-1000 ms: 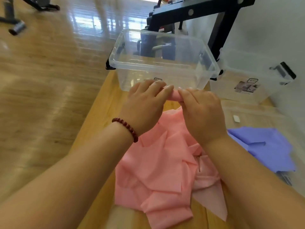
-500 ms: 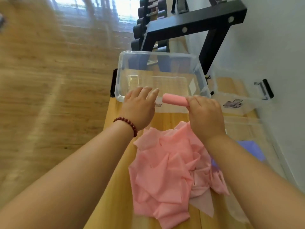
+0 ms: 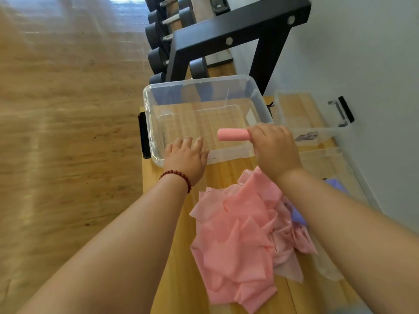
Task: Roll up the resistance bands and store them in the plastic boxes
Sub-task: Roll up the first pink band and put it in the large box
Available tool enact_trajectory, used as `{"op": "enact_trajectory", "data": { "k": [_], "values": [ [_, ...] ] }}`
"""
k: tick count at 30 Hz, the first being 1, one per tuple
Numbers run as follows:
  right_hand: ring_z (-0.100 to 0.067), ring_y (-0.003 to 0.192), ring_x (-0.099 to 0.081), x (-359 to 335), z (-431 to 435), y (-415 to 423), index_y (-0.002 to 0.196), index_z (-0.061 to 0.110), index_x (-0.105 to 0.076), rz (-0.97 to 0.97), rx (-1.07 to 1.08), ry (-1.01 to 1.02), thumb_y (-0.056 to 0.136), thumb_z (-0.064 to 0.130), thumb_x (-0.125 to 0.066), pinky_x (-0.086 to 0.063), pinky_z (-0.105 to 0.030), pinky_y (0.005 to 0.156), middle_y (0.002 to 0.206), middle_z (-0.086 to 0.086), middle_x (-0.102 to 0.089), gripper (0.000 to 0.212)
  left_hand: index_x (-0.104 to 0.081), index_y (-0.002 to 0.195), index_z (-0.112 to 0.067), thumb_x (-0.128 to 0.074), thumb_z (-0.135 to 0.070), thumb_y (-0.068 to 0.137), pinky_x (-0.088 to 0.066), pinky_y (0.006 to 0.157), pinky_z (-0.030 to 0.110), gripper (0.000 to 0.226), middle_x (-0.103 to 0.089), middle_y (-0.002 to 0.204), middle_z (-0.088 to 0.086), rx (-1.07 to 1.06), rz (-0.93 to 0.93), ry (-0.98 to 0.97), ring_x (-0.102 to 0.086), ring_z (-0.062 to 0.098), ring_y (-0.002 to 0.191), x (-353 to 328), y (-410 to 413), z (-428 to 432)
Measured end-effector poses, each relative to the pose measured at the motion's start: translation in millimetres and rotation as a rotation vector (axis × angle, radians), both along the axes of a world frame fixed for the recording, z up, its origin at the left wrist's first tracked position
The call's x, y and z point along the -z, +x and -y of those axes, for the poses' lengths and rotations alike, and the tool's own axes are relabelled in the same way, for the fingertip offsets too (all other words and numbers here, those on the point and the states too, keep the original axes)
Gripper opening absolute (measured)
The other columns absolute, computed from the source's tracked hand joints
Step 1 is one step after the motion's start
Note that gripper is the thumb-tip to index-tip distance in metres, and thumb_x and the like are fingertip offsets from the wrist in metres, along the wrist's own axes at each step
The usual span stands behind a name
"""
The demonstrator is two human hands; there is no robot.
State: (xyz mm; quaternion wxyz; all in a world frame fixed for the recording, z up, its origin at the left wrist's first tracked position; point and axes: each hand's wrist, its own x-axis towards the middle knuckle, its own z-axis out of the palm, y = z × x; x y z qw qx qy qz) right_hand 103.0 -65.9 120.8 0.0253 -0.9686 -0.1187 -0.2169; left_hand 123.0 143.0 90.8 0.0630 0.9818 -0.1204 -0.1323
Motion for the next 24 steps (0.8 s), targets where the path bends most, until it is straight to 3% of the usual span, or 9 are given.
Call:
{"op": "enact_trajectory", "data": {
  "k": [10, 17, 24],
  "values": [
    [-0.030, 0.080, -0.060, 9, 8, 66, 0.098, 0.007, -0.065, -0.219, -0.011, 0.003, 0.084, -0.002, -0.065, -0.040, -0.038, 0.072, 0.087, -0.009, -0.065, 0.017, -0.024, 0.152, -0.026, -0.017, -0.047, 0.103, -0.024, 0.113, 0.042, 0.054, -0.038, 0.152, -0.002, -0.046, -0.003, -0.011, -0.031, 0.024, 0.140, 3, 18, 22],
    [-0.029, 0.103, -0.057, 25, 16, 128, 0.116, 0.011, -0.061, -0.338, -0.031, -0.051, 0.094, 0.011, -0.059, -0.042, -0.039, 0.091, 0.109, -0.009, -0.063, 0.022, -0.023, 0.153, -0.026, -0.018, -0.052, 0.102, -0.019, 0.117, 0.043, 0.057, -0.031, 0.156, 0.001, -0.139, -0.007, -0.067, -0.025, 0.023, 0.145, 4, 47, 33],
    [-0.027, 0.109, -0.056, 55, 6, 173, 0.117, 0.015, -0.058, -0.429, -0.042, -0.111, 0.092, 0.014, -0.060, -0.042, -0.040, 0.096, 0.116, -0.008, -0.062, 0.025, -0.024, 0.152, -0.026, -0.021, -0.055, 0.100, -0.024, 0.115, 0.043, 0.059, -0.033, 0.155, 0.001, -0.202, -0.054, -0.092, -0.028, 0.023, 0.143, 14, 66, 33]
  ]
}}
